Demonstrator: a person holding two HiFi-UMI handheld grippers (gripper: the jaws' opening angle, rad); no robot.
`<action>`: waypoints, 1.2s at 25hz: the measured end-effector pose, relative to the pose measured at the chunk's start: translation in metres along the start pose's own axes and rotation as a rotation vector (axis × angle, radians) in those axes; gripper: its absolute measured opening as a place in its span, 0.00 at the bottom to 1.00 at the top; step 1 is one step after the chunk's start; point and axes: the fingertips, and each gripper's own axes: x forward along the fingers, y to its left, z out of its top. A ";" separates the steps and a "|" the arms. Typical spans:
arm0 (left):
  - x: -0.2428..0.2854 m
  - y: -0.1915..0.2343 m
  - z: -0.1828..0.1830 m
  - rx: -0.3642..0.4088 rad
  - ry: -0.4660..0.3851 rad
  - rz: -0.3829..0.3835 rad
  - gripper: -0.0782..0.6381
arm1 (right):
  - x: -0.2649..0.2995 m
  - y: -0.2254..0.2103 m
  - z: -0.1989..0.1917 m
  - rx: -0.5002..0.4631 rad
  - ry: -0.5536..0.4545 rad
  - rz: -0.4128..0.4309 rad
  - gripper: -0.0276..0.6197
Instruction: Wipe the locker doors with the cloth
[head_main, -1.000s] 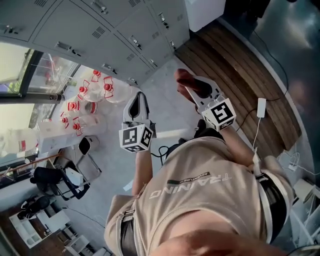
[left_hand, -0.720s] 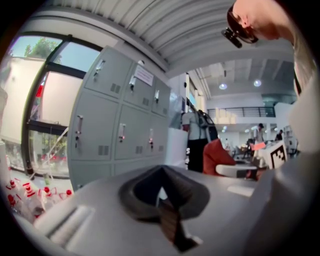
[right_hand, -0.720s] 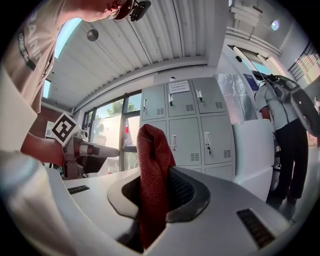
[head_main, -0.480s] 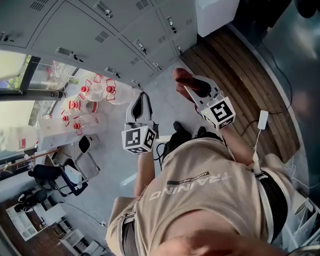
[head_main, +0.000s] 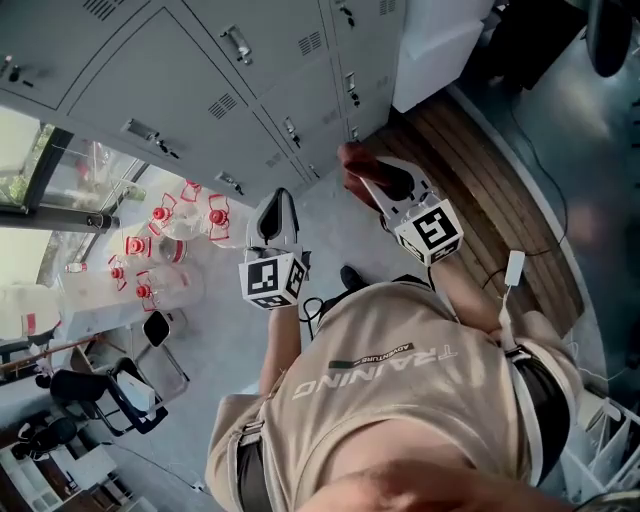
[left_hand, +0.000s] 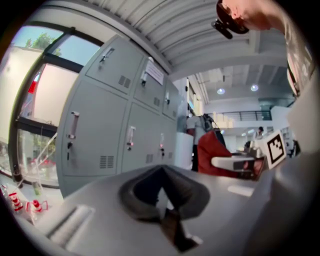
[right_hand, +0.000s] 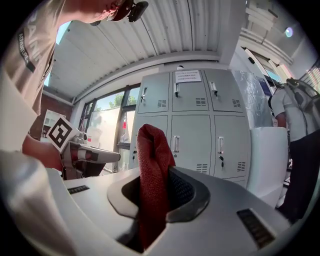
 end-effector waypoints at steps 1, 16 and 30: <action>0.006 0.009 0.004 0.001 -0.009 -0.010 0.12 | 0.010 -0.001 0.003 -0.010 0.000 -0.010 0.14; 0.085 0.090 -0.011 -0.052 0.023 -0.028 0.12 | 0.101 -0.015 -0.020 0.017 0.078 0.024 0.14; 0.183 0.147 0.047 0.037 0.013 0.220 0.12 | 0.215 -0.121 -0.020 0.065 0.006 0.227 0.14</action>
